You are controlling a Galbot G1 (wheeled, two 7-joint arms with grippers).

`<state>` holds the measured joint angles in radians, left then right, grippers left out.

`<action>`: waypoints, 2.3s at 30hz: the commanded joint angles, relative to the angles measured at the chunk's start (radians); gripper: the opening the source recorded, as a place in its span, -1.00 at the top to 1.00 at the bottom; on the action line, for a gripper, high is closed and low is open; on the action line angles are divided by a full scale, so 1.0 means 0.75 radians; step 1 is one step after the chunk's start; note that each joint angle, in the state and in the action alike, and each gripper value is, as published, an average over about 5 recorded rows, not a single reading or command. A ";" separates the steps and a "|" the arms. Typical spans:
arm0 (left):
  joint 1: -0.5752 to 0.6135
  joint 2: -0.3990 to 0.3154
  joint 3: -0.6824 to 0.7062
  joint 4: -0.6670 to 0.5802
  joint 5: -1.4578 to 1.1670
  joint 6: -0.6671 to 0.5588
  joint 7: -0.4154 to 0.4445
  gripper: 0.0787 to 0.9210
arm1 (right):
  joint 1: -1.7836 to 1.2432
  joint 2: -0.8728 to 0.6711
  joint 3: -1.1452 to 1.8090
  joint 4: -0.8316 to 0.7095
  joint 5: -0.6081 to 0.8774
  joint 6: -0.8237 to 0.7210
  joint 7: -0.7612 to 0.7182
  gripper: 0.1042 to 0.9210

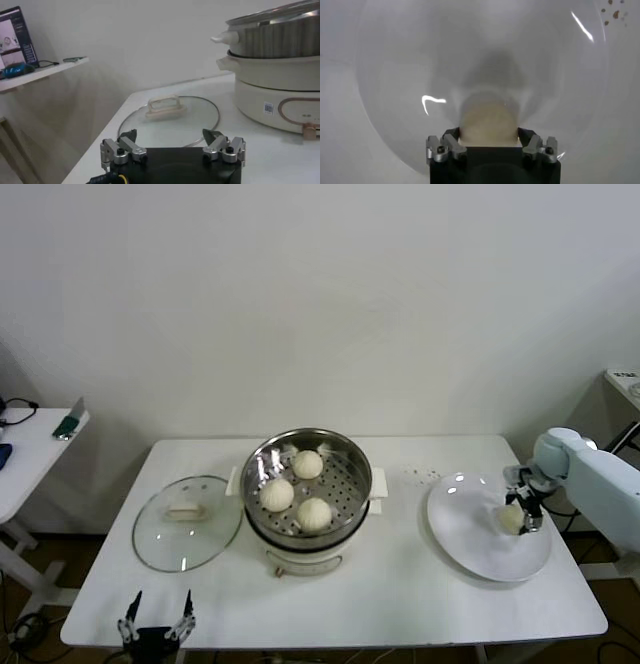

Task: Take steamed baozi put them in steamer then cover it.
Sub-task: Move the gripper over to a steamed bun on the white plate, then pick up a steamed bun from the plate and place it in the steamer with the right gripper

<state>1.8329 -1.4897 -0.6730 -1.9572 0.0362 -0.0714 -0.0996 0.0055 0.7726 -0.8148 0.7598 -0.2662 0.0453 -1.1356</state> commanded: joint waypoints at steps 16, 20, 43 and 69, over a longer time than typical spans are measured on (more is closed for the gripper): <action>0.006 -0.003 0.056 -0.041 -0.047 0.017 0.003 -0.77 | 0.635 0.014 -0.553 0.159 0.612 -0.162 0.007 -0.46; 0.008 -0.002 0.087 -0.076 -0.048 0.021 0.008 -0.77 | 0.906 0.093 -0.773 0.222 0.858 -0.240 0.012 -0.47; 0.018 0.042 0.142 -0.177 -0.096 0.006 0.026 -0.77 | 1.221 0.646 -1.259 0.570 1.748 -0.546 0.367 -0.47; 0.006 0.061 0.111 -0.156 -0.107 -0.004 0.026 -0.77 | 0.982 0.763 -1.355 0.572 1.744 -0.564 0.464 -0.51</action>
<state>1.8411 -1.4449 -0.5879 -2.0806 -0.0413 -0.0732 -0.0801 0.7906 1.3157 -1.8077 1.1906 1.0246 -0.3691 -0.8107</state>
